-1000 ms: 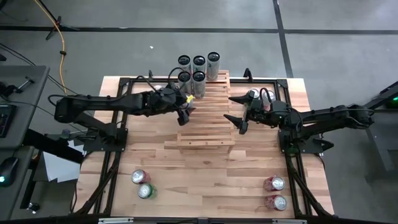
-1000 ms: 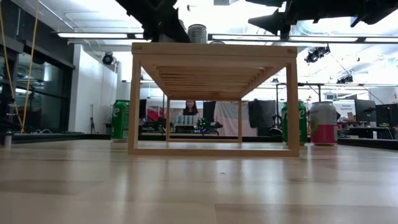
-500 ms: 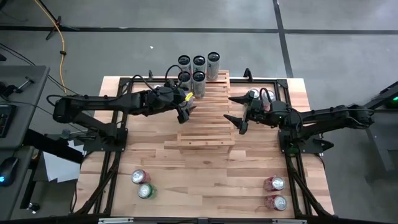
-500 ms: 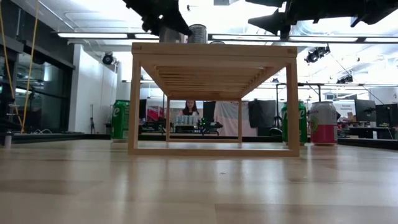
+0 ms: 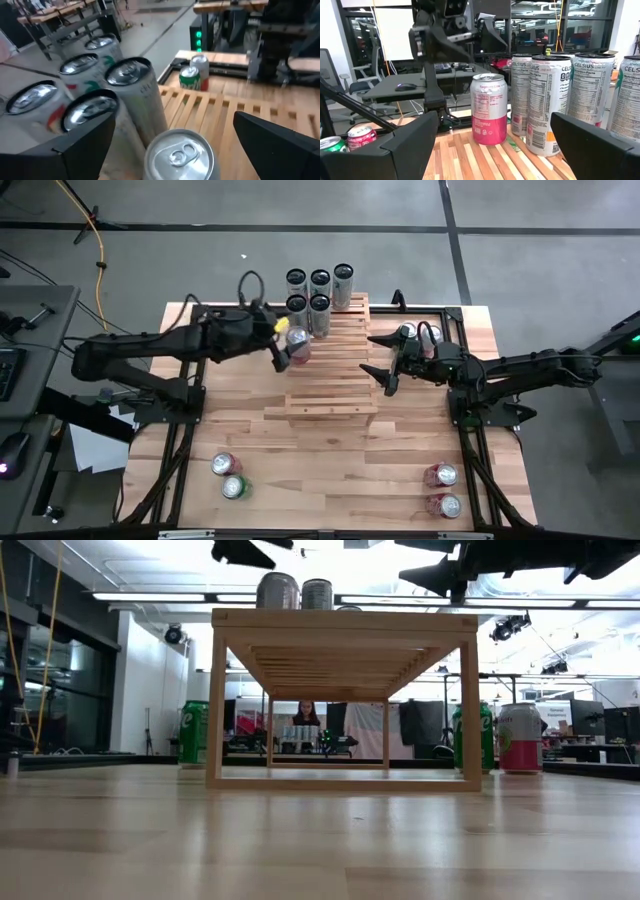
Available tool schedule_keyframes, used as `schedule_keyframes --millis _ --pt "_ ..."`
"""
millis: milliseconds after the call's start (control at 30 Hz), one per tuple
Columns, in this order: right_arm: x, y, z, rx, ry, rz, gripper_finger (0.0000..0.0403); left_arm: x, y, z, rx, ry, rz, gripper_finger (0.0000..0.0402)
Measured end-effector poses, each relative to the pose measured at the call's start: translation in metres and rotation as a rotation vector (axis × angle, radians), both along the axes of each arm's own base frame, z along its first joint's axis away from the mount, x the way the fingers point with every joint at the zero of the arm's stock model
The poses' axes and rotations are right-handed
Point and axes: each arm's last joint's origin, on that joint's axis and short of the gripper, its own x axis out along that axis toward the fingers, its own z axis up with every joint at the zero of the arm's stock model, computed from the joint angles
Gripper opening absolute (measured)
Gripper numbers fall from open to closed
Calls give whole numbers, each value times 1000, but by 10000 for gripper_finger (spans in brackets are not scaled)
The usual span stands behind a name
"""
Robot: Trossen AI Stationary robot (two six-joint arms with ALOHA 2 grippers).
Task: Place canned beverage on shelf
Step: Put the left white and pink soda can on the shelf
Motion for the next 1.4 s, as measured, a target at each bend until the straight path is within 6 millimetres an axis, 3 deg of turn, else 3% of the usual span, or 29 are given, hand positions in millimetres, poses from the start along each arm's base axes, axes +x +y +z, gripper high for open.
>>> schedule_keyframes --millis 500,567,667,800,867,1067,1200,1400 --pt "0 0 0 1 -3 0 374 -67 -10 12 -151 64 -43 399" --pt "0 0 0 2 -4 0 374 -66 -12 4 -174 95 -120 399" --pt "0 0 0 3 -4 1 374 -61 -14 -23 -180 188 -232 399" --pt "0 0 0 20 -8 2 374 -53 -13 -64 -91 299 -268 399" --pt "0 0 0 19 -7 2 374 -50 -11 -74 -26 299 -238 399" --pt "0 0 0 17 -6 2 374 -45 -6 -78 145 250 -184 399" --pt "0 0 0 17 -6 2 374 -41 -5 -78 121 219 -294 399" --pt "0 0 0 20 -7 2 374 -35 4 -77 91 156 -285 399"
